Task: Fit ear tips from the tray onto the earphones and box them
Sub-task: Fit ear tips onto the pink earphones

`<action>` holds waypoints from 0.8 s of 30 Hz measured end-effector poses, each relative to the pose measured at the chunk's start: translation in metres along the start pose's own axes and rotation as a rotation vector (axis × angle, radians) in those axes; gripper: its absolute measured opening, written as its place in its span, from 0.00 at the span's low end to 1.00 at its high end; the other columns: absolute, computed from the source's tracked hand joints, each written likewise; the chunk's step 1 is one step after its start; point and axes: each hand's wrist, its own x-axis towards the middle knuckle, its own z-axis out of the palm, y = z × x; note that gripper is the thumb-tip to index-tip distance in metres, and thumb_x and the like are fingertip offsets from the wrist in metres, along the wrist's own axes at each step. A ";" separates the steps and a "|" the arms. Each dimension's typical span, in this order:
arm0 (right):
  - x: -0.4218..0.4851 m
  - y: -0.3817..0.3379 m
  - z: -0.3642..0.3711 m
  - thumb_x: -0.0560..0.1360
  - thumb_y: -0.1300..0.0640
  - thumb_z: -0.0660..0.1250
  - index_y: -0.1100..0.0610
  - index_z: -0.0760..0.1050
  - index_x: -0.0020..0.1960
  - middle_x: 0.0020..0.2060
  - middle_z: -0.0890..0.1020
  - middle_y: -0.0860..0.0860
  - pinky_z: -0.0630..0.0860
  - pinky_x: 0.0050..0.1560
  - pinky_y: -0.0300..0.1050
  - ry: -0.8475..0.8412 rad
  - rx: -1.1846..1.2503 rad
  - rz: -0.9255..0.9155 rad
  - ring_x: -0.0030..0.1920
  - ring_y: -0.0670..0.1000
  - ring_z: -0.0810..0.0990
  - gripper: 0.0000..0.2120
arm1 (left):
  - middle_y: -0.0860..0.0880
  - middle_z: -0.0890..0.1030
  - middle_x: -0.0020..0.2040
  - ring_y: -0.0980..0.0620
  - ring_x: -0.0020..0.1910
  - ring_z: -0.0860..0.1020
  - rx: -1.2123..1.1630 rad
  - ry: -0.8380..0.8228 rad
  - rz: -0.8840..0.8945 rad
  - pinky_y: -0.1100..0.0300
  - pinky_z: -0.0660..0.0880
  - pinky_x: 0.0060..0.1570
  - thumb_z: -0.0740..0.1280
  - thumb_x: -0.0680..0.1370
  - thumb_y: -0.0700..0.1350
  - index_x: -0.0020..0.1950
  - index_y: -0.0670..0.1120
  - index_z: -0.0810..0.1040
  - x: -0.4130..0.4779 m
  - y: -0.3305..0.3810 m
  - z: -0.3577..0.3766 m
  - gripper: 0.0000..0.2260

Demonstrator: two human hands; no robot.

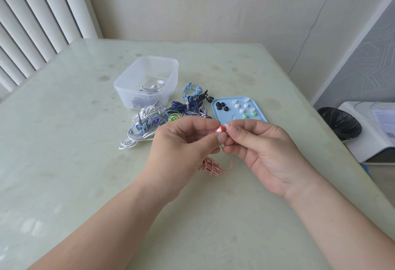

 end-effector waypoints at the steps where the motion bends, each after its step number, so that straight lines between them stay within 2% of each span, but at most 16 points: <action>1: 0.000 0.000 0.000 0.68 0.65 0.71 0.63 0.83 0.45 0.38 0.86 0.61 0.82 0.40 0.42 0.003 -0.016 -0.015 0.38 0.54 0.85 0.06 | 0.44 0.88 0.44 0.48 0.40 0.85 0.004 0.001 -0.002 0.58 0.83 0.45 0.78 0.72 0.35 0.49 0.41 0.86 0.000 0.000 0.000 0.07; 9: -0.003 0.003 0.003 0.68 0.59 0.75 0.59 0.86 0.44 0.42 0.86 0.64 0.81 0.44 0.47 0.002 -0.176 -0.176 0.43 0.62 0.85 0.06 | 0.45 0.87 0.38 0.51 0.35 0.83 0.015 0.009 -0.008 0.62 0.79 0.37 0.78 0.72 0.35 0.46 0.41 0.86 -0.001 0.002 -0.001 0.05; 13: -0.003 0.005 0.003 0.70 0.60 0.73 0.62 0.86 0.48 0.43 0.87 0.62 0.81 0.45 0.46 0.012 -0.230 -0.219 0.44 0.60 0.86 0.09 | 0.43 0.86 0.37 0.51 0.35 0.83 0.024 0.006 -0.037 0.58 0.80 0.35 0.79 0.72 0.36 0.45 0.41 0.86 0.000 0.002 -0.003 0.05; 17: -0.004 0.006 0.005 0.74 0.64 0.72 0.58 0.87 0.47 0.42 0.88 0.59 0.82 0.46 0.47 0.032 -0.303 -0.271 0.41 0.56 0.86 0.05 | 0.44 0.86 0.37 0.51 0.35 0.83 0.034 0.006 -0.029 0.59 0.80 0.36 0.79 0.71 0.37 0.45 0.41 0.86 0.001 0.001 -0.004 0.05; 21: -0.003 0.006 0.005 0.71 0.59 0.73 0.61 0.86 0.48 0.43 0.87 0.62 0.81 0.47 0.49 0.039 -0.233 -0.227 0.43 0.60 0.85 0.09 | 0.44 0.87 0.38 0.52 0.36 0.83 0.019 -0.008 -0.017 0.62 0.79 0.36 0.78 0.72 0.36 0.47 0.40 0.86 0.001 0.002 -0.004 0.06; 24: -0.001 0.007 0.002 0.70 0.60 0.73 0.63 0.84 0.50 0.44 0.87 0.63 0.81 0.46 0.49 0.045 -0.157 -0.156 0.45 0.62 0.85 0.11 | 0.44 0.87 0.39 0.52 0.36 0.83 0.016 -0.029 -0.008 0.62 0.79 0.37 0.78 0.72 0.35 0.47 0.39 0.86 0.000 0.002 -0.002 0.06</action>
